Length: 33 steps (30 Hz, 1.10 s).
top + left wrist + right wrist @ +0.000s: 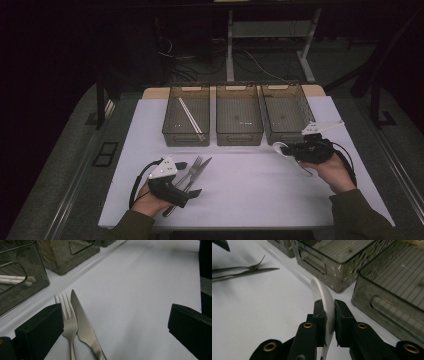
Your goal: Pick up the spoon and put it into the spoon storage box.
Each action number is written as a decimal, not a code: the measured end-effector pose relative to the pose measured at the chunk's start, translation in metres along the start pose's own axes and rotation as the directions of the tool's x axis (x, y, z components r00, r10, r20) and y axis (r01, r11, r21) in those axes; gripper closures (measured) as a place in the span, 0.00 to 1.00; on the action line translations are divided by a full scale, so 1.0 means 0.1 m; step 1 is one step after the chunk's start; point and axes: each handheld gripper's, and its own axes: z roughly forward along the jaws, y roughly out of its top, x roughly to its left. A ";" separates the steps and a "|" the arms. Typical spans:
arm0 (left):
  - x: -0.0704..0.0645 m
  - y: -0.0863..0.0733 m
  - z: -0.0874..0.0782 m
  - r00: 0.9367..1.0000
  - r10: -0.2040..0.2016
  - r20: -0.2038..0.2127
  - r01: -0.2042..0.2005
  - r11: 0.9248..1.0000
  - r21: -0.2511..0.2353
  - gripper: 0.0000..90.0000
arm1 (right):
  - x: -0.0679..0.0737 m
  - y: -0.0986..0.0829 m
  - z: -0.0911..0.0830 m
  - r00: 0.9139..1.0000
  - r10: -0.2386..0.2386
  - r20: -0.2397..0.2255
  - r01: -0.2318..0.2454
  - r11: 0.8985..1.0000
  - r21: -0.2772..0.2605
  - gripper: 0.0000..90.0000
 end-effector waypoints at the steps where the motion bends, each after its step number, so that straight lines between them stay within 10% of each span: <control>1: 0.00 0.00 0.00 1.000 -0.001 0.001 0.001 1.000 -0.001 0.00 | 0.01 0.03 0.01 1.000 0.001 0.000 -0.001 1.000 -0.002 0.89; 33: -0.01 0.00 -0.01 1.000 -0.020 0.013 0.020 0.999 -0.030 0.00 | -0.06 0.96 0.57 0.997 0.006 0.077 -0.003 0.999 -0.039 0.89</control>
